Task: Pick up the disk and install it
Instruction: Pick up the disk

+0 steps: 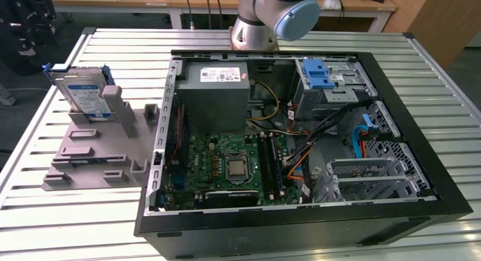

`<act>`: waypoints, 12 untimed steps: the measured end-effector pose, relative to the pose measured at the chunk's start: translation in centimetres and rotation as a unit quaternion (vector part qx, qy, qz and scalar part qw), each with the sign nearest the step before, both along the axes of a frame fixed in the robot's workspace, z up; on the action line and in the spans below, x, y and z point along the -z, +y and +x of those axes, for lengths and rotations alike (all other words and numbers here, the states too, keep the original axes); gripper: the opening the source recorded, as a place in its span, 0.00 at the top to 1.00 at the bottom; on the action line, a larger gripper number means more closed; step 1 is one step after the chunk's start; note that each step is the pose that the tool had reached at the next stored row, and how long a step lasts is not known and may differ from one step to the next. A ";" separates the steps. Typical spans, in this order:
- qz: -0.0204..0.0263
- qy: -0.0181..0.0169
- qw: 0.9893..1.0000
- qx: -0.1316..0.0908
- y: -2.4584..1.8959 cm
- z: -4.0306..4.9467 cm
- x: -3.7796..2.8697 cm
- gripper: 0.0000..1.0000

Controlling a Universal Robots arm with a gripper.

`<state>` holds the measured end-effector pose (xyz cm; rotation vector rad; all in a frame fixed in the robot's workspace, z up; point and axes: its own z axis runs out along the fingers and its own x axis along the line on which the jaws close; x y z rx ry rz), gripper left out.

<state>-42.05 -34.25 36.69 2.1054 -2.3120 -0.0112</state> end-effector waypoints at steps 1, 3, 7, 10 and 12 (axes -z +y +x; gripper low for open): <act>0.000 0.000 1.000 0.000 0.00 0.00 0.03 0.47; 0.000 0.000 1.000 0.000 0.00 0.00 0.12 0.47; 0.000 0.000 1.000 0.000 0.00 -0.03 0.35 0.47; 0.000 0.000 1.000 0.000 0.00 -0.03 0.40 0.47; 0.000 0.000 1.000 0.000 0.00 -0.03 0.45 0.47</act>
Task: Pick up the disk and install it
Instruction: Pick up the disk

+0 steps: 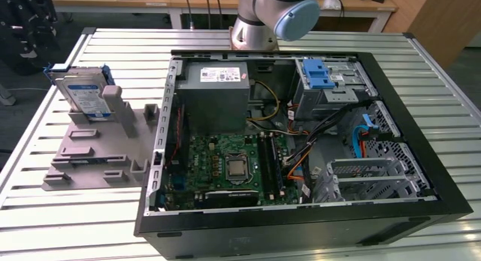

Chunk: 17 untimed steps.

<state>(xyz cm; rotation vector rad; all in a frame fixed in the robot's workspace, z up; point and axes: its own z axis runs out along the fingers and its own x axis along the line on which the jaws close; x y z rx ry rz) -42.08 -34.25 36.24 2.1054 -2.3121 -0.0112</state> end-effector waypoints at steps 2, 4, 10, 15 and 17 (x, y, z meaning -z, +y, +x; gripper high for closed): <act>0.000 0.000 1.000 0.000 0.00 0.00 0.00 0.47; 0.000 0.000 1.000 0.000 0.00 0.00 0.00 0.47; 0.000 0.000 1.000 0.000 0.00 0.00 0.02 0.47; 0.000 -0.001 1.000 0.000 0.00 -0.02 0.02 0.47; 0.000 -0.001 1.000 0.000 0.00 -0.03 0.02 0.47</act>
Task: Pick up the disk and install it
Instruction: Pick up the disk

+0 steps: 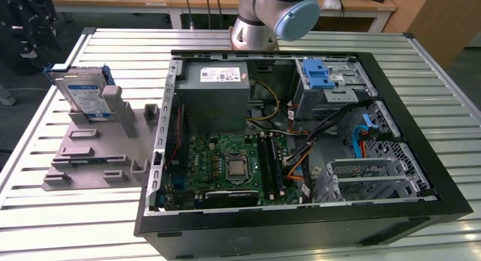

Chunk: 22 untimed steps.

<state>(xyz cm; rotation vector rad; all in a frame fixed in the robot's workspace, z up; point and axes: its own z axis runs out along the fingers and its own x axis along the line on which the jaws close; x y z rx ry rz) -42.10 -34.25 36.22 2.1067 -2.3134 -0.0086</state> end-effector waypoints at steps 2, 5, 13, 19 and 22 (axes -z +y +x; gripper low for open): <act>0.000 0.000 1.000 0.000 0.00 0.00 0.00 0.47; 0.000 0.000 1.000 0.000 0.00 0.00 0.00 0.47; 0.000 0.000 1.000 0.000 0.00 0.00 0.00 0.47; 0.000 0.000 1.000 -0.030 0.01 0.00 0.02 0.47; 0.000 0.000 1.000 -0.030 0.16 -0.01 0.15 0.47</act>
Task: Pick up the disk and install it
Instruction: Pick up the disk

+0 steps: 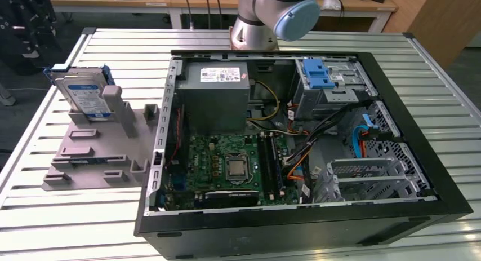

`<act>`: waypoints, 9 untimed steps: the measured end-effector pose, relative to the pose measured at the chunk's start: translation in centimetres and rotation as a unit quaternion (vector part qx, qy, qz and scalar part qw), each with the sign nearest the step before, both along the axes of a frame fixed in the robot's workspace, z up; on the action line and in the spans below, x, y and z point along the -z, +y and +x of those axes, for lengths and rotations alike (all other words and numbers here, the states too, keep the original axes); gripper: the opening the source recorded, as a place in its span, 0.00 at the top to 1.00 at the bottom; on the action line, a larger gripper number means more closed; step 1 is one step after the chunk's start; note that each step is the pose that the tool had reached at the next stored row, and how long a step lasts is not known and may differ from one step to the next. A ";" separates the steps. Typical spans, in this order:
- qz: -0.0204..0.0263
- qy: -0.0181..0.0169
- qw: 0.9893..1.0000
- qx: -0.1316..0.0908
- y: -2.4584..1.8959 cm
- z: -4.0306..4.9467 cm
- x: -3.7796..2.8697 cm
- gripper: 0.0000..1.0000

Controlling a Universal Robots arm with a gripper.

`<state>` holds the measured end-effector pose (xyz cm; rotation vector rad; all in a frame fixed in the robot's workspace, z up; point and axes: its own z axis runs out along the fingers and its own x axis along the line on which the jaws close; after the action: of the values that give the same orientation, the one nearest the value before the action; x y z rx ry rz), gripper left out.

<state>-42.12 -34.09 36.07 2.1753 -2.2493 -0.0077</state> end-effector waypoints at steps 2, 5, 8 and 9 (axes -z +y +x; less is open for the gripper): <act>0.000 0.000 1.000 0.000 0.18 0.00 0.18 0.47; 0.000 0.000 1.000 -0.001 0.27 0.00 0.64 0.46; 0.000 0.000 1.000 -0.003 0.27 -0.01 1.16 0.40; 0.001 0.000 1.000 -0.006 0.28 -0.01 1.29 0.40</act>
<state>-42.13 -33.81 34.78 2.1882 -2.2377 -0.0090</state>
